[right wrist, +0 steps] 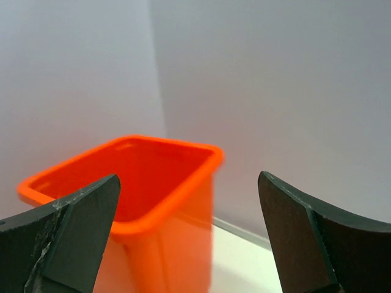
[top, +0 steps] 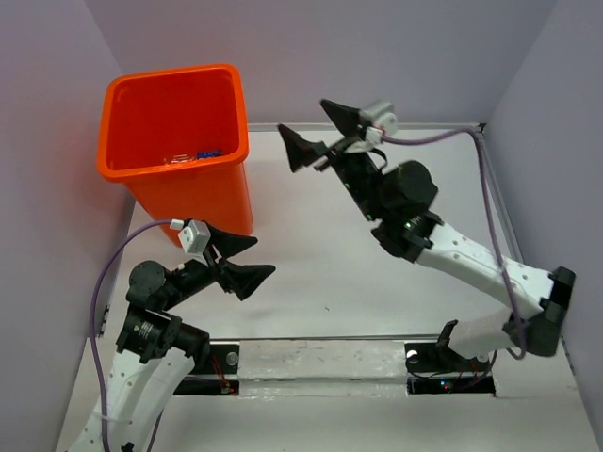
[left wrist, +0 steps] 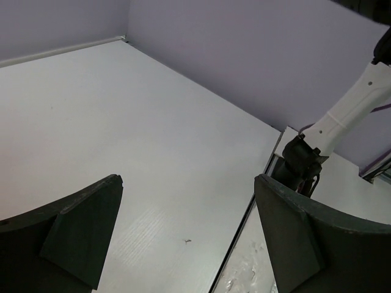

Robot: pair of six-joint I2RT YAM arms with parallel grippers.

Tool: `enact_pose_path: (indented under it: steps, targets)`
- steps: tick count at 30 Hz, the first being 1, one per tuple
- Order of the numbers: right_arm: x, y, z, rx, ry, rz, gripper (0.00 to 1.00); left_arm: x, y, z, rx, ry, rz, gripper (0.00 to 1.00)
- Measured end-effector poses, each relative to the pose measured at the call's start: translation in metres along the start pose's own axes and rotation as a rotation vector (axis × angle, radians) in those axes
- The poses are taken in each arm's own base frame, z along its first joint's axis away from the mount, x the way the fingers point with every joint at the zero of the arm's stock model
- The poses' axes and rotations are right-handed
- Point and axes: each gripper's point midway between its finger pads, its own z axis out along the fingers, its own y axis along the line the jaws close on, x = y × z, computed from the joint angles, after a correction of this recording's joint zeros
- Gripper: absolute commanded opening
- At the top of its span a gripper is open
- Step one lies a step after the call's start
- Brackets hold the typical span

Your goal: Put the plastic bottles in the bin

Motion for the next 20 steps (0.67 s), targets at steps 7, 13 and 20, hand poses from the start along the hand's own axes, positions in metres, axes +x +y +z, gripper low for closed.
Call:
enact_pose_path:
  steps: [7, 13, 20]
  targets:
    - [0.042, -0.100, -0.168, 0.375, 0.093, 0.001, 1.00, 0.001, 0.005, 0.001, -0.022, 0.003, -0.009, 0.99]
    - [0.077, -0.150, -0.280, 0.593, 0.113, 0.101, 1.00, 0.004, 0.009, 0.003, -0.037, 0.016, -0.020, 0.99]
    - [0.108, -0.159, -0.326, 0.653, 0.141, 0.232, 1.00, 0.009, 0.020, 0.008, -0.073, 0.034, -0.040, 0.99]
